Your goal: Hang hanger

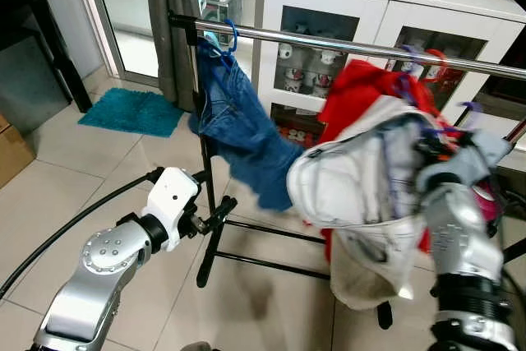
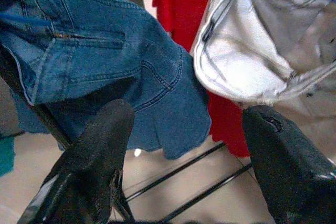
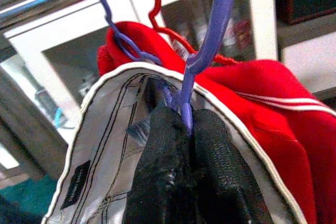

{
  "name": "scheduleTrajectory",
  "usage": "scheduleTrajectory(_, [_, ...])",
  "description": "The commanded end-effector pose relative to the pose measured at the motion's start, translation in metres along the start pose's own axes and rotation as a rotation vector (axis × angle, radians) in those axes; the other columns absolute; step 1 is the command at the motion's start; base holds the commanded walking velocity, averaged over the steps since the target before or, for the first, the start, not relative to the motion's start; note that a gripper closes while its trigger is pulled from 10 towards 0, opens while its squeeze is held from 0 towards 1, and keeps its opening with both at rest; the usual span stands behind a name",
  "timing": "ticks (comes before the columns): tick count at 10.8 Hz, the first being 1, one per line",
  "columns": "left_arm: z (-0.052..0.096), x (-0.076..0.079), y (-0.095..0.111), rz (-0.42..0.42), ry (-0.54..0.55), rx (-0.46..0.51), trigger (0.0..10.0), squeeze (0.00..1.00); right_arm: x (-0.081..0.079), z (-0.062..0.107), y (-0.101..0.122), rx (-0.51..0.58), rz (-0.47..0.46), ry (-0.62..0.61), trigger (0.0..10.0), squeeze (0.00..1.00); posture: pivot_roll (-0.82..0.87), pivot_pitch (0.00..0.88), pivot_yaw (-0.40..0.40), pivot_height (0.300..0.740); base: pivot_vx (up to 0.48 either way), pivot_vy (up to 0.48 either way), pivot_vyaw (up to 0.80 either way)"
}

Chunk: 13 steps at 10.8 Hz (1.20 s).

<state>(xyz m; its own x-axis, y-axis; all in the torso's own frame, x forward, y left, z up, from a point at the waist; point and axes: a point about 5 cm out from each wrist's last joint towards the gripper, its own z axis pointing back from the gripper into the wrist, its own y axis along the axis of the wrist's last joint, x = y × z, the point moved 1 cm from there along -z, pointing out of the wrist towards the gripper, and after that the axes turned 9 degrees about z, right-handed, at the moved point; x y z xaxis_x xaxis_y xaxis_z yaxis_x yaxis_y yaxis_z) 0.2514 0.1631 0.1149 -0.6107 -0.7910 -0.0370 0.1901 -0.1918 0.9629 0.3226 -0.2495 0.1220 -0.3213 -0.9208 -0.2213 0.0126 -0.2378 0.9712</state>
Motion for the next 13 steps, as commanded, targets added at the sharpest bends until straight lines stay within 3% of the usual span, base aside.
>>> scheduleTrajectory(1, [-0.002, 0.002, 0.003, -0.010, -0.021, 0.011, 10.0, 0.00, 0.009, -0.002, 0.021, 0.099, 0.008, -0.035, 10.0, 0.00, 0.01, 0.000, -0.052, 0.740, 0.000, 0.000, 0.00])
scheduleTrajectory(4, [-0.005, 0.001, 0.002, -0.013, -0.035, 0.008, 10.0, 0.00, 0.040, 0.001, 0.031, 0.141, 0.059, -0.133, 10.0, 0.00, 0.00, 0.000, -0.037, 0.740, 0.000, 0.000, 0.00])
scheduleTrajectory(5, [-0.005, -0.001, 0.002, -0.014, -0.014, 0.008, 10.0, 0.00, 0.049, 0.001, 0.035, 0.154, 0.104, -0.156, 10.0, 0.00, 0.00, 0.000, -0.032, 0.740, 0.000, 0.000, 0.00])
scheduleTrajectory(6, [-0.006, -0.010, 0.002, -0.031, 0.079, 0.025, 10.0, 0.00, 0.050, 0.001, 0.032, 0.123, 0.129, -0.136, 10.0, 0.00, 0.00, 0.000, -0.031, 0.740, 0.000, 0.000, 0.00])
scheduleTrajectory(7, [-0.007, -0.015, 0.004, 0.002, 0.144, 0.042, 10.0, 0.00, 0.034, 0.001, 0.023, 0.076, 0.122, -0.039, 10.0, 0.00, 0.00, 0.000, -0.031, 0.740, 0.000, 0.000, 0.00])
scheduleTrajectory(8, [-0.008, -0.020, 0.012, 0.039, 0.200, 0.096, 10.0, 0.00, 0.006, 0.005, 0.011, 0.026, 0.115, 0.104, 10.0, 0.00, 0.00, 0.000, -0.030, 0.740, 0.000, 0.000, 0.00])
scheduleTrajectory(11, [-0.013, -0.020, 0.020, 0.105, 0.255, 0.156, 10.0, 0.00, -0.035, 0.013, -0.002, -0.011, 0.051, 0.208, 10.0, 0.00, 0.01, 0.000, -0.037, 0.740, 0.000, 0.000, 0.00])
scheduleTrajectory(13, [-0.017, -0.018, 0.019, 0.089, 0.264, 0.145, 10.0, 0.00, -0.059, 0.019, -0.001, 0.005, 0.055, 0.284, 10.0, 0.00, 0.01, 0.000, -0.037, 0.740, 0.000, 0.000, 0.00])
